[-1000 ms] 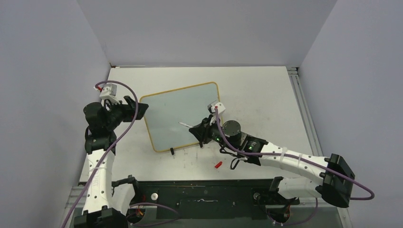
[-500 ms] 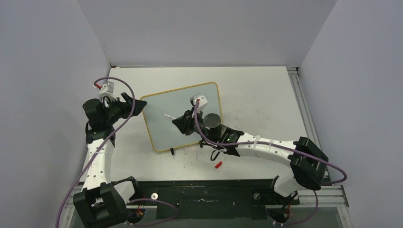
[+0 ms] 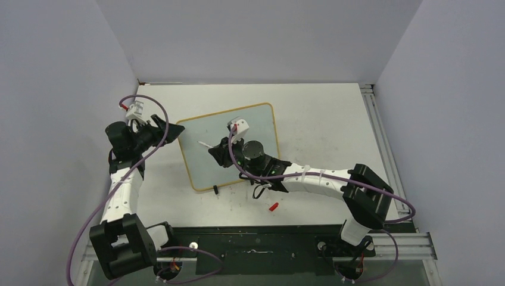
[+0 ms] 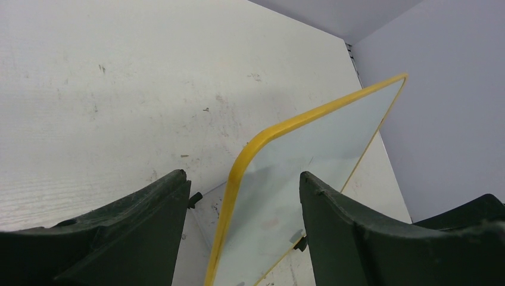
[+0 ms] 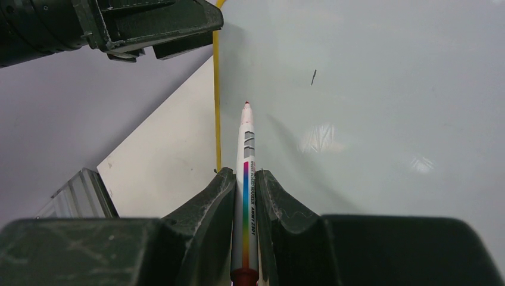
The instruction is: Write a sentence on the whiteboard
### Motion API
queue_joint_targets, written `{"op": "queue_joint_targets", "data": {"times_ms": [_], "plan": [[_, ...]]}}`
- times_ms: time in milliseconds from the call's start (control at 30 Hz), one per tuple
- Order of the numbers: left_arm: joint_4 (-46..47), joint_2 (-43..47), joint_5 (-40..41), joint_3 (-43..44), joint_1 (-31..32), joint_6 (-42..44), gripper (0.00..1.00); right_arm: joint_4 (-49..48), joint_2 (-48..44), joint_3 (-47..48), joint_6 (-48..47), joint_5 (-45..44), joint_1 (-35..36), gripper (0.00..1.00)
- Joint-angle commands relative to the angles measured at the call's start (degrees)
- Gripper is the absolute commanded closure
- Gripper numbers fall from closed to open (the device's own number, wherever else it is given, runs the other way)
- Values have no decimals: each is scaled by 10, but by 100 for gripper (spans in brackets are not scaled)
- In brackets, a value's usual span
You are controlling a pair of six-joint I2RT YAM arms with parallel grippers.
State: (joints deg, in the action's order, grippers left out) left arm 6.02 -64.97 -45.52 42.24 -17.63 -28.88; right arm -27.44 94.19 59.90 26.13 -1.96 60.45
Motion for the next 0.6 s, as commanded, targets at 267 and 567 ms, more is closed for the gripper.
{"op": "queue_joint_targets", "data": {"times_ms": [267, 567], "plan": [[70, -18, -40, -4, -2, -32, 43, -64, 26, 48, -16, -23, 4, 95], [72, -25, -42, -5, 3, -35, 51, -73, 36, 53, -17, -39, 4, 95]]}}
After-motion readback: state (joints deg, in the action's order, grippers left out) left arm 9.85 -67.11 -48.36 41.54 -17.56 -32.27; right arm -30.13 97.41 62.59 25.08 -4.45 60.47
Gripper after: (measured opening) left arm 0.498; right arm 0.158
